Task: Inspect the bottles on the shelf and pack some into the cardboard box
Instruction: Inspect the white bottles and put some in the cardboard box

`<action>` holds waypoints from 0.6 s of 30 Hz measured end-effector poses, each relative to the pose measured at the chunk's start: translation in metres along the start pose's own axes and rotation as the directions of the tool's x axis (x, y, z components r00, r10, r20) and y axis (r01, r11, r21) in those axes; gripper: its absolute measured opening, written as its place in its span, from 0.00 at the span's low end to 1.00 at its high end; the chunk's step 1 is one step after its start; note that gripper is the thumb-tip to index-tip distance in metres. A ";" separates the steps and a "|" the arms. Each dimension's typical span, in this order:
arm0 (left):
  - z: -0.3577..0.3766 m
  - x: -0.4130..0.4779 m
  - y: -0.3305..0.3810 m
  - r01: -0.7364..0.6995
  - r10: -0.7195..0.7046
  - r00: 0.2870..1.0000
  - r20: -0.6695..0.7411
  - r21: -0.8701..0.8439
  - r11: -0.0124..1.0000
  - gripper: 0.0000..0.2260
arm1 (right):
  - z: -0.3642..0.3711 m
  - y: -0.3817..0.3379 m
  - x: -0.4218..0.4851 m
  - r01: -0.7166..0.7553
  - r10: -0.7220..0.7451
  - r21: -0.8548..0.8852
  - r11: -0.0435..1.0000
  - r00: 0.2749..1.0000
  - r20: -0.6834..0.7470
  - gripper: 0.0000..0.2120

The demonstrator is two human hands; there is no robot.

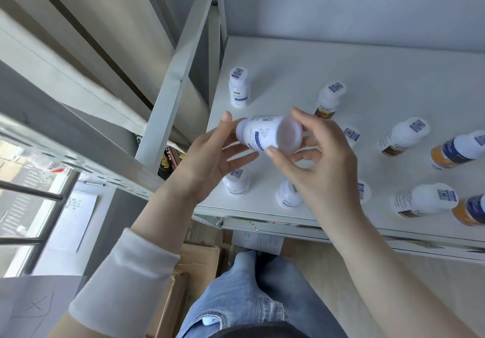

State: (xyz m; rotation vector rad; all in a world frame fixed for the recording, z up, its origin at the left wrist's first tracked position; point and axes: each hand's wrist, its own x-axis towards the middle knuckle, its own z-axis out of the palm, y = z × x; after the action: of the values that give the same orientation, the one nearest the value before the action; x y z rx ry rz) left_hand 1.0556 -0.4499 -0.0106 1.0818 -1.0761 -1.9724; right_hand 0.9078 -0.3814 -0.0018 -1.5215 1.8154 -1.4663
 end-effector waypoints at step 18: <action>0.000 0.005 0.038 -0.433 0.358 0.900 0.247 0.423 0.796 0.12 | 0.008 0.017 -0.008 -0.397 0.337 0.258 0.881 0.909 0.247 0.23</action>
State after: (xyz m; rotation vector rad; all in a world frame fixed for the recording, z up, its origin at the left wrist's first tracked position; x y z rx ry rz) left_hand 1.0583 -0.4714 0.0214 0.8418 -1.7754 -1.5060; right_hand 0.9083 -0.3807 -0.0227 -1.0566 1.5690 -1.2858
